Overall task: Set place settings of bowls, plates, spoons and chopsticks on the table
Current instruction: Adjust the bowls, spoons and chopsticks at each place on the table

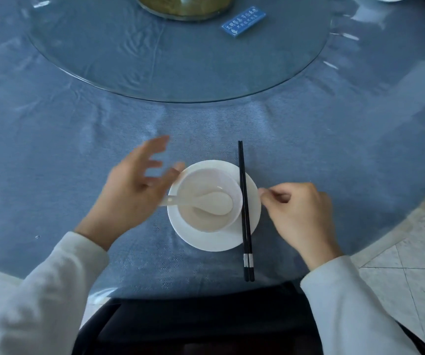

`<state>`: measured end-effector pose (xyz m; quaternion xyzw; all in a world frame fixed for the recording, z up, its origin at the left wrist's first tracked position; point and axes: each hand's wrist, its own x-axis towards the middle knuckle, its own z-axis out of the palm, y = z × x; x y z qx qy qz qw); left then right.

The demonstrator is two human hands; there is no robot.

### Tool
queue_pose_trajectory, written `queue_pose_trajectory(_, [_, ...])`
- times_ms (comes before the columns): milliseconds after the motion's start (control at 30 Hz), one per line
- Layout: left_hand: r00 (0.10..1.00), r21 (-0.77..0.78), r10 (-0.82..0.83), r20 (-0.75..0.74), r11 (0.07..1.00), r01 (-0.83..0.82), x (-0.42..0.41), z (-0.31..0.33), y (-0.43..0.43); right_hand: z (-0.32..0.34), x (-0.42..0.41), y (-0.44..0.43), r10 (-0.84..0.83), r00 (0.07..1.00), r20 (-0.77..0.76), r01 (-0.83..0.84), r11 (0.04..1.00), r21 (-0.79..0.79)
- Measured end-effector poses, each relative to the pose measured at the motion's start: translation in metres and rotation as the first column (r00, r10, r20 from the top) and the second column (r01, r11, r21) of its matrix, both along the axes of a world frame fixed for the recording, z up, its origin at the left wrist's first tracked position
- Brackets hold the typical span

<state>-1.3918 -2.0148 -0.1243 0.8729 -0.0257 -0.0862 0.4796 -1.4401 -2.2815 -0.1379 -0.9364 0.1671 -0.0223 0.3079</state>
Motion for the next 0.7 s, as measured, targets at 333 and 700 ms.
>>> queue_pose_trajectory(333, [0.862, -0.064, 0.135, -0.489, 0.980, -0.189, -0.028, -0.037, 0.012, -0.028, 0.005, -0.012, -0.006, 0.976, -0.217, 0.099, 0.902, 0.420])
queue_pose_trajectory(700, [0.908, -0.078, 0.158, -0.388, 0.976, -0.203, -0.025, -0.038, 0.012, -0.019, 0.007, -0.004, 0.029, 0.982, -0.186, 0.029, 0.954, 0.298])
